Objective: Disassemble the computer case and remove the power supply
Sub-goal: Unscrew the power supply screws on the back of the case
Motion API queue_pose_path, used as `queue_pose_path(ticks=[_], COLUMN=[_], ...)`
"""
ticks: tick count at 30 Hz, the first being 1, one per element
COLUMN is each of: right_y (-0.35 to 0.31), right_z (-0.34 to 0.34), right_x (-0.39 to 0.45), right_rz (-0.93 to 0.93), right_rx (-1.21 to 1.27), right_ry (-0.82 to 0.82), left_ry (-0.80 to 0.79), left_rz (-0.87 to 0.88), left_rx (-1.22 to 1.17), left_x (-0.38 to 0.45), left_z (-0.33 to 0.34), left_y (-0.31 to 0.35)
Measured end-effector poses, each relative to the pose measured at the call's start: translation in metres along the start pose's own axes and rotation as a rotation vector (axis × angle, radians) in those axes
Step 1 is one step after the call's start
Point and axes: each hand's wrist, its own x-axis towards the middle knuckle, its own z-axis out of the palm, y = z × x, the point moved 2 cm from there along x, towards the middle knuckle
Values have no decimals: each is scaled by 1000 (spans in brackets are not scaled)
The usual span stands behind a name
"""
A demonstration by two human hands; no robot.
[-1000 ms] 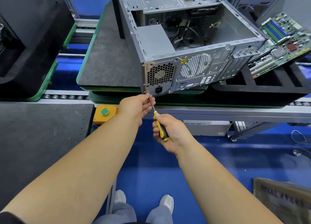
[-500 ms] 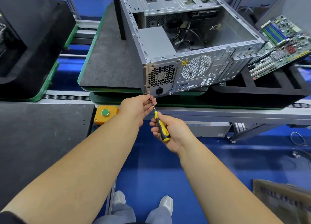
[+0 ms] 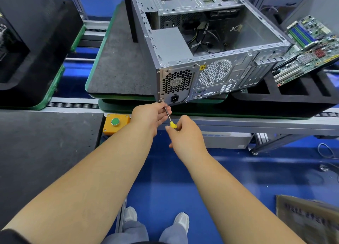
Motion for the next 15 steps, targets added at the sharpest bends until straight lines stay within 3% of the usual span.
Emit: queue_pose_path(ticks=[2, 4, 7, 11, 15], right_y=[-2, -1, 2, 11, 18], right_z=[0, 1, -2, -4, -2], right_x=[0, 2, 4, 0, -3], right_rz=[-113, -123, 103, 484, 526], right_rx=[-139, -100, 202, 859, 981], right_ry=[62, 53, -113, -450, -504], left_ry=[6, 8, 5, -2, 12], left_rz=[-7, -9, 4, 23, 25], left_rx=[3, -1, -21, -59, -61], left_x=[-1, -3, -5, -8, -10], left_z=[2, 3, 4, 4, 4], left_y=[1, 2, 1, 0, -1])
